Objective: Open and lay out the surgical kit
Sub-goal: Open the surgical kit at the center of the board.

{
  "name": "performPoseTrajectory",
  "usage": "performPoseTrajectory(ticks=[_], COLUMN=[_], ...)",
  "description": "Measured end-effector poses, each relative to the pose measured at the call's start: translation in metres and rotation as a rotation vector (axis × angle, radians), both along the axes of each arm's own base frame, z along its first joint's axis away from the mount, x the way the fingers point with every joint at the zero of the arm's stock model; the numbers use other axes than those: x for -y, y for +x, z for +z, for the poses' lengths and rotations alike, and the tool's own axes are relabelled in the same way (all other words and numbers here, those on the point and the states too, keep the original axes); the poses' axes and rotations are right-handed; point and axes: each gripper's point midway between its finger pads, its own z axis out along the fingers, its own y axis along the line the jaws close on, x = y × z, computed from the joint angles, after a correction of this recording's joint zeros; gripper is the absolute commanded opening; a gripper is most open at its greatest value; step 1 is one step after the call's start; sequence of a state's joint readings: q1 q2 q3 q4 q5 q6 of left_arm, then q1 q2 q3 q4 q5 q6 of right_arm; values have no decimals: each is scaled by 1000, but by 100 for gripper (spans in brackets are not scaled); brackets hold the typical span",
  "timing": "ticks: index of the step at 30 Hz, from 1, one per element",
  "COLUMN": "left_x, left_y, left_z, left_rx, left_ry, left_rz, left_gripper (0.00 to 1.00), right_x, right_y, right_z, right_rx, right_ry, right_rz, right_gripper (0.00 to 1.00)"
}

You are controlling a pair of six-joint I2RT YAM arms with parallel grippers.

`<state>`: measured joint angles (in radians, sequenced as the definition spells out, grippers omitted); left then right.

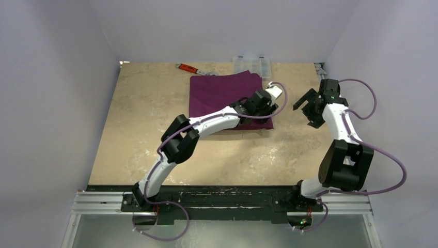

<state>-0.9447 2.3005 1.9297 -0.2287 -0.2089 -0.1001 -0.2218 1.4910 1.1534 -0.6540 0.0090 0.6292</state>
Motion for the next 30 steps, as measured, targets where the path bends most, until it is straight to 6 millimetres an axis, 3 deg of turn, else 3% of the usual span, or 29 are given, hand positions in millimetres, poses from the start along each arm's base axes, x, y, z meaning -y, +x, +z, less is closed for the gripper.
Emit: performPoseTrajectory(ticks=[5, 16, 20, 30], left_x=[-3, 2, 3, -9], left_y=[-8, -28, -30, -29], left_z=[-4, 2, 3, -2], left_rx=[-57, -132, -130, -105], left_ry=[6, -35, -31, 49], left_rz=[12, -69, -88, -100], left_gripper=[73, 74, 66, 27], right_x=[0, 0, 0, -1], right_y=[0, 0, 0, 2], right_z=[-1, -4, -4, -3], right_rx=[1, 3, 3, 13], right_ry=[1, 1, 1, 9], right_rz=[0, 0, 0, -4], right_gripper=[92, 92, 91, 91])
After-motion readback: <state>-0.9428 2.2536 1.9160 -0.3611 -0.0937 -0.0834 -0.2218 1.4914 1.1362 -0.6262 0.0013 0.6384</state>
